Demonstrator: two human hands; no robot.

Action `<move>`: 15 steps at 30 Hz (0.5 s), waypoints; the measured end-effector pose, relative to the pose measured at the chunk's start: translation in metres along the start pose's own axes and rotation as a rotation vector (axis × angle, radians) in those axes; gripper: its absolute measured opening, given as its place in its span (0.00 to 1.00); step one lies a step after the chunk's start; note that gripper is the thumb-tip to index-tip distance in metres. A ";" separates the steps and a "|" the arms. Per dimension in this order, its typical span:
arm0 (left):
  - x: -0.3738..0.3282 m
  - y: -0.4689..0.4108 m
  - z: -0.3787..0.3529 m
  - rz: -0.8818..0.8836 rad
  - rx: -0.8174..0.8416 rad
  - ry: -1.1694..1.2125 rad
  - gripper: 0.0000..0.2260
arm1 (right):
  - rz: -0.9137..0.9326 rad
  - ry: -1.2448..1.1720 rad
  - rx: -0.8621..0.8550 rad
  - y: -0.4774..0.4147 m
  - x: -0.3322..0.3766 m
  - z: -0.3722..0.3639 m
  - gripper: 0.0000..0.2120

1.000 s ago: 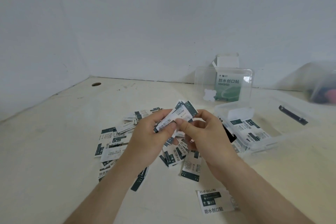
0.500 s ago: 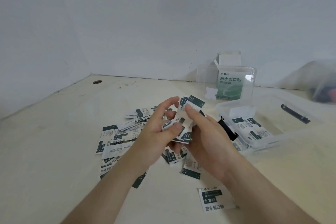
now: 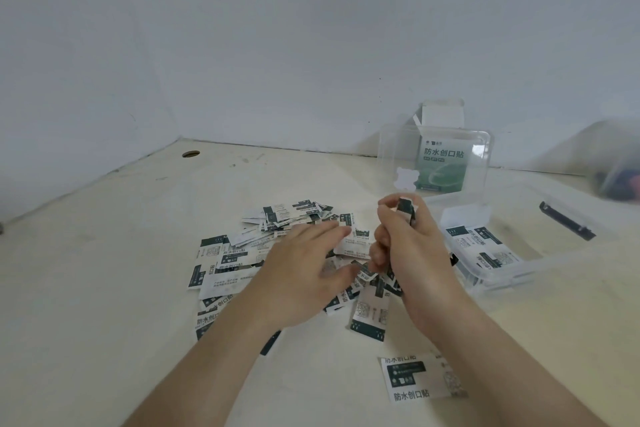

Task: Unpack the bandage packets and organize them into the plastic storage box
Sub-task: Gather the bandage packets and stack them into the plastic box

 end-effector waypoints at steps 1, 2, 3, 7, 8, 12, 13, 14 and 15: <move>-0.003 -0.002 -0.001 0.005 0.035 -0.056 0.27 | 0.031 0.051 0.015 0.000 0.001 0.000 0.06; -0.006 -0.004 -0.002 0.012 0.055 -0.117 0.26 | 0.054 0.094 0.033 0.000 0.001 0.000 0.08; -0.009 -0.007 -0.002 0.019 0.059 -0.167 0.25 | 0.073 0.126 0.045 0.000 0.001 0.000 0.08; -0.017 -0.020 0.005 0.034 -0.048 -0.220 0.12 | 0.088 0.209 0.004 -0.003 -0.004 -0.001 0.10; -0.015 -0.023 0.006 0.023 -0.086 -0.235 0.11 | 0.069 0.207 -0.013 -0.003 -0.005 0.000 0.11; -0.006 -0.025 0.008 0.013 -0.203 -0.133 0.12 | -0.029 0.119 -0.017 -0.003 -0.006 0.000 0.12; -0.004 -0.024 0.009 0.038 -0.219 -0.084 0.12 | -0.048 0.088 -0.012 -0.002 -0.005 0.000 0.12; -0.003 -0.023 0.013 0.065 -0.254 -0.029 0.12 | -0.060 0.065 -0.006 -0.002 -0.004 -0.001 0.12; -0.003 -0.021 0.016 0.104 -0.304 0.045 0.11 | -0.070 0.048 -0.005 -0.002 -0.004 -0.001 0.12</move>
Point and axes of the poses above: each hand's wrist, its own y-axis away from the middle knuckle, its own z-axis out of the back of the hand, x = y × z, the point moved 2 cm from there along -y, towards the middle knuckle, and after that the axes turned 6 degrees about -y, right-handed, at the moved point
